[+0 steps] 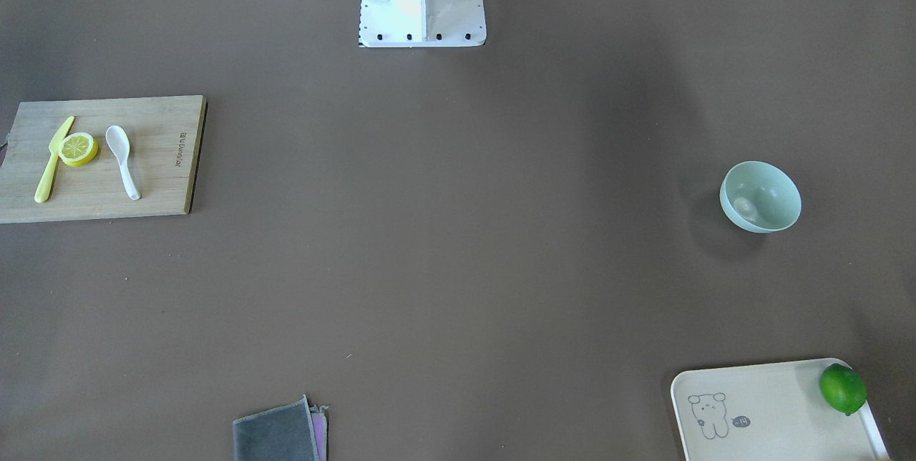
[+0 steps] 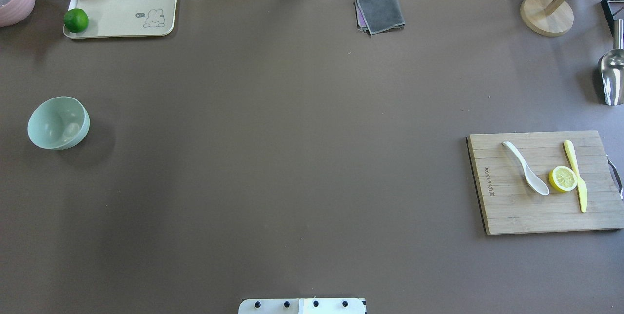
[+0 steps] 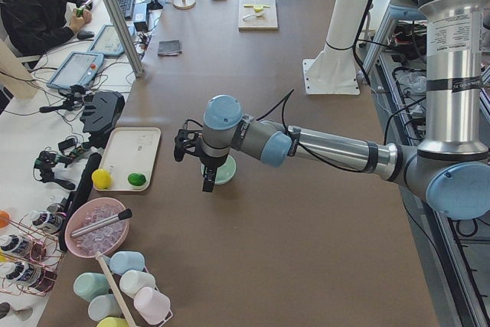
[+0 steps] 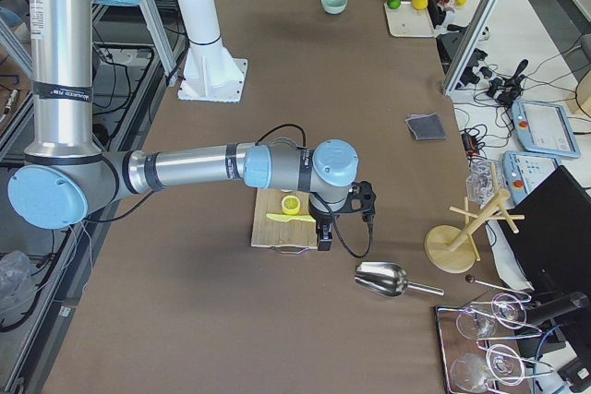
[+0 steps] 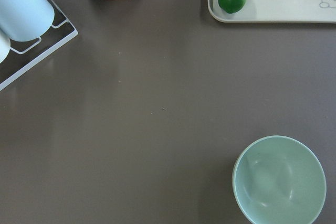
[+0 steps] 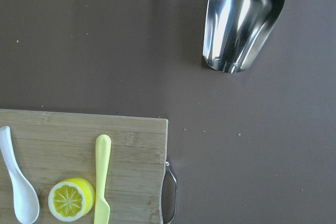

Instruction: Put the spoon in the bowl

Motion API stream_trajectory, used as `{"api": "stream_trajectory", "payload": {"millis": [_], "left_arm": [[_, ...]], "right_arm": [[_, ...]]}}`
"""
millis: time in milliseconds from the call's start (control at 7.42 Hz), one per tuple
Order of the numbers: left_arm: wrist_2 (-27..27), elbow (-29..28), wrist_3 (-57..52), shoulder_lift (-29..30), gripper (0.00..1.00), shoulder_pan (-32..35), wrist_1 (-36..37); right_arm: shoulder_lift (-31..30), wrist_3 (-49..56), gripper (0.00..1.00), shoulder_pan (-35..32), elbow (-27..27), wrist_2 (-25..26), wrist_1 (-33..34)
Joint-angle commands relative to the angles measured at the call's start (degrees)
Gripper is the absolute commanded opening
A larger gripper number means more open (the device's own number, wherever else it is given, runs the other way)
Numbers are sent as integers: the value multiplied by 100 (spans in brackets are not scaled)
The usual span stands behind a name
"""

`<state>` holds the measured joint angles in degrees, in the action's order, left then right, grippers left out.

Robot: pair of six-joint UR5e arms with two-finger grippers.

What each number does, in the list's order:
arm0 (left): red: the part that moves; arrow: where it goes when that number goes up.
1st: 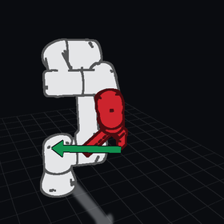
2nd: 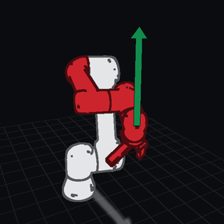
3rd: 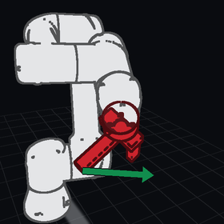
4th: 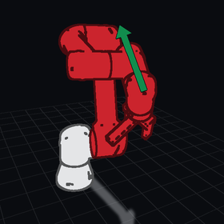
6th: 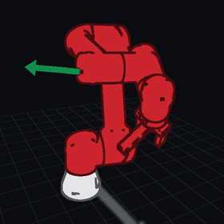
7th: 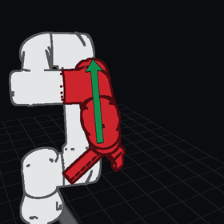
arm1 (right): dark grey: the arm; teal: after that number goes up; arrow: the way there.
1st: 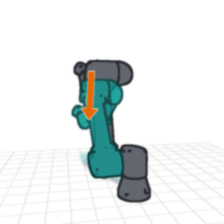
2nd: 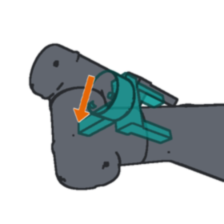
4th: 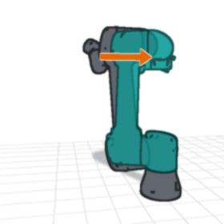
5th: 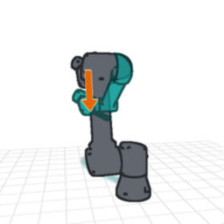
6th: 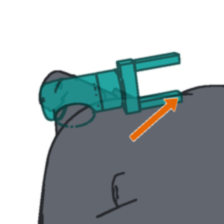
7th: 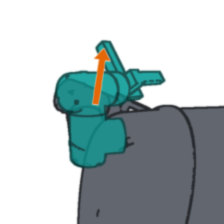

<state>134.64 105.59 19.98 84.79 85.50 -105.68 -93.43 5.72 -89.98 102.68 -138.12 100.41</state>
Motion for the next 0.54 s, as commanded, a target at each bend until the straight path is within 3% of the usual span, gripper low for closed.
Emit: {"api": "stream_trajectory", "payload": {"millis": [0, 270, 404], "left_arm": [[175, -126, -20, 38, 98, -417, -757], [274, -642, 467, 325, 98, -875, -1681], [334, -724, 594, 458, 98, -938, -1667]], "right_arm": [[226, 61, 100, 42, 67, 56, -195], [228, 0, 100, 51, 24, -257, -206], [220, 17, 100, 51, -2, -434, -223]]}}
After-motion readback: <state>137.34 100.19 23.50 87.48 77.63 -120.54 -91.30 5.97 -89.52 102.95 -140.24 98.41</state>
